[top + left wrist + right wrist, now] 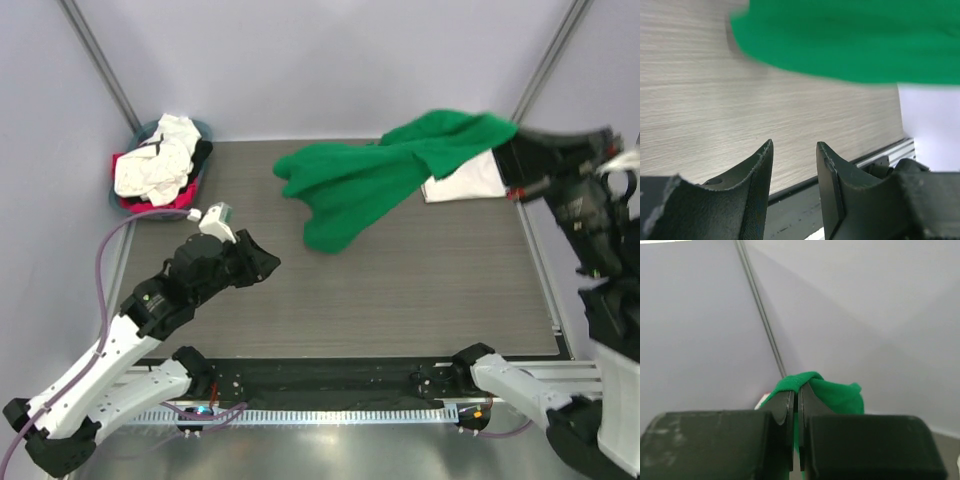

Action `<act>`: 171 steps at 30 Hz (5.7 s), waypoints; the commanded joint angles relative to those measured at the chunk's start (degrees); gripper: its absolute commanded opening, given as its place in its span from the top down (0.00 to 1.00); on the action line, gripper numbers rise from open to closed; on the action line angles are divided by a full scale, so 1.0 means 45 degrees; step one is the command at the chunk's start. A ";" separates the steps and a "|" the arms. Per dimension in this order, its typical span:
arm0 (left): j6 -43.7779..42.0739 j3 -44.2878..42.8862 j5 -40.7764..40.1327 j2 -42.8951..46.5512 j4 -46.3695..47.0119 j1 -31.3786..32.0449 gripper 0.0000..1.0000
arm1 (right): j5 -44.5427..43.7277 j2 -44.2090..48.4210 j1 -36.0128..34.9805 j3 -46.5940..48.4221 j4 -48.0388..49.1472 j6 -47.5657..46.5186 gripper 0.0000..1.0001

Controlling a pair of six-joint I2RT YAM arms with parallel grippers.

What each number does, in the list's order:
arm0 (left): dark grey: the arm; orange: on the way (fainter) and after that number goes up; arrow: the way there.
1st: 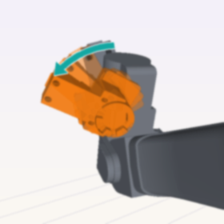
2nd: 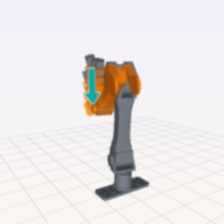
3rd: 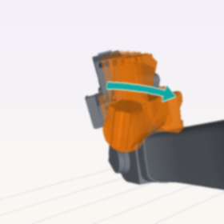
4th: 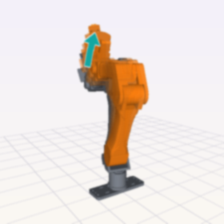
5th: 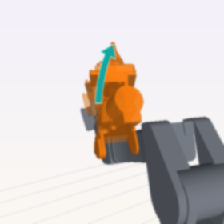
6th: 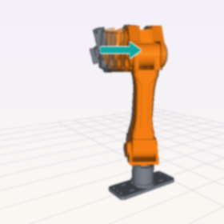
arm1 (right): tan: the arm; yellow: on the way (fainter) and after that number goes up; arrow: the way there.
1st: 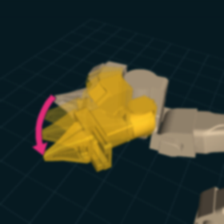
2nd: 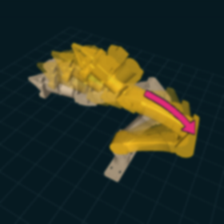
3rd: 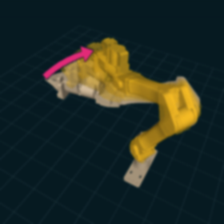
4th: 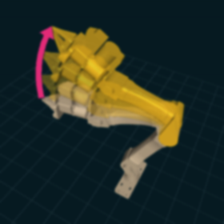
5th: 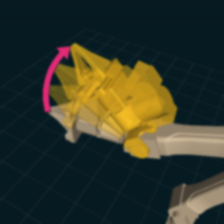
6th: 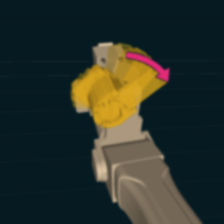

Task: Fold and stack the t-shirts
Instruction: Flatten the tshirt out

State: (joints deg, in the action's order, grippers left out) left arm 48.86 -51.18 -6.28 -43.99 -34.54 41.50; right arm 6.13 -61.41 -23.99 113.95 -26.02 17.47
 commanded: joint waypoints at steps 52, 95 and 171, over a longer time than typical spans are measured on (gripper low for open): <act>-0.3534 -1.9994 -0.0928 -2.3994 -0.0995 -0.1096 0.67 | -0.0640 0.5677 0.0018 -1.6182 -0.6034 0.4457 0.99; 0.2504 -0.0887 -0.4305 0.3467 -0.6030 -0.1331 1.00 | -0.1304 0.5990 -0.0001 -1.1714 -0.7186 0.2994 0.99; -0.4295 -0.0209 0.0577 -0.2356 -0.2204 -0.7171 0.32 | 0.1294 -1.0669 0.1620 -0.6086 -0.1015 0.1605 0.20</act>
State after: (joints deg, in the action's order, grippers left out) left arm 30.98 -51.86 -2.72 -56.95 -45.47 9.30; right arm 9.54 -108.57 -16.47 82.48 -33.56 23.46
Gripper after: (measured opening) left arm 0.675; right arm 0.809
